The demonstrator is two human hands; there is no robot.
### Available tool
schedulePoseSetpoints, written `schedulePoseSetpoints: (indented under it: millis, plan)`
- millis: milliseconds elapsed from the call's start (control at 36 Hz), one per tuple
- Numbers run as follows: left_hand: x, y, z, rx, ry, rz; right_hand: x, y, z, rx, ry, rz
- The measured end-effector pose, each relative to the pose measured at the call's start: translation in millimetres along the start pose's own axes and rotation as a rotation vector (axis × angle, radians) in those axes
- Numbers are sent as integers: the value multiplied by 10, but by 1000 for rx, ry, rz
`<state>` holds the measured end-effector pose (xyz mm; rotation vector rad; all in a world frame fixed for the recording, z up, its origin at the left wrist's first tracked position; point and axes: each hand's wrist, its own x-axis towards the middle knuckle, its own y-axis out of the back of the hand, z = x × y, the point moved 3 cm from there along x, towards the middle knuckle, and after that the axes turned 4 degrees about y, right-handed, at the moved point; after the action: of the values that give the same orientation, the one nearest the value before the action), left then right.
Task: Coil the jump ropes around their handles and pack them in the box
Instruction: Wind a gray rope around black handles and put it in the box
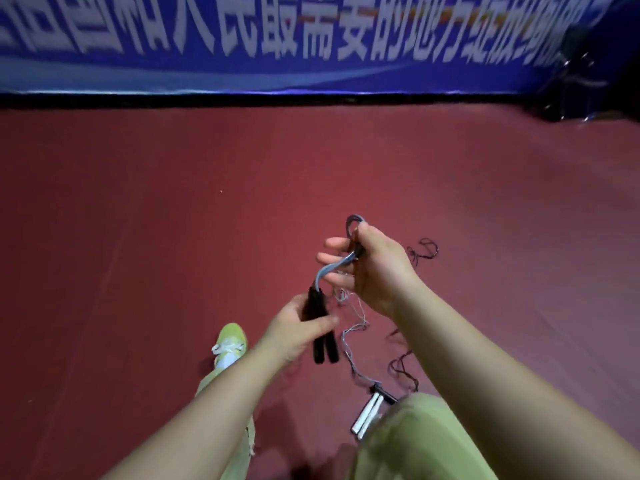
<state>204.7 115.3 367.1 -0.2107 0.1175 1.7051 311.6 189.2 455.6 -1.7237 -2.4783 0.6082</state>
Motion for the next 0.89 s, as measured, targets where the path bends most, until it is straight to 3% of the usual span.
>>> schedulePoseSetpoints:
  millis: [56,167,361,444,500,556,667,750,889]
  plan:
    - [-253,-66,130,59,4,45,-255,-94,-64,-6,20,-10]
    - [-736,-70,339,-40,56,56,-692,-128,-126,-157,95,3]
    - [-1548,33,875,121,44,-70,-1222,-60,-239,-952,96,20]
    - [-1827,0,1104,197,61,-161,-1417,-141,-344,-1213,233,54]
    - [-1996,-47,1216,226,82,-215,-1599,-254,-453,-1145,366,29]
    - [-2157,-88,1317,218,86,-246,-1804,-383,-547,-971,457,-115]
    - [-2374,-121,1470,190,84,-277,-2124,-545,-636,-716,426,-404]
    - [-2579,-93,1585,156,87,-309,-2288,-577,-696,-661,429,-439]
    - [-2874,3,1741,82,75,-297,-2503,-650,-819,-816,585,-415]
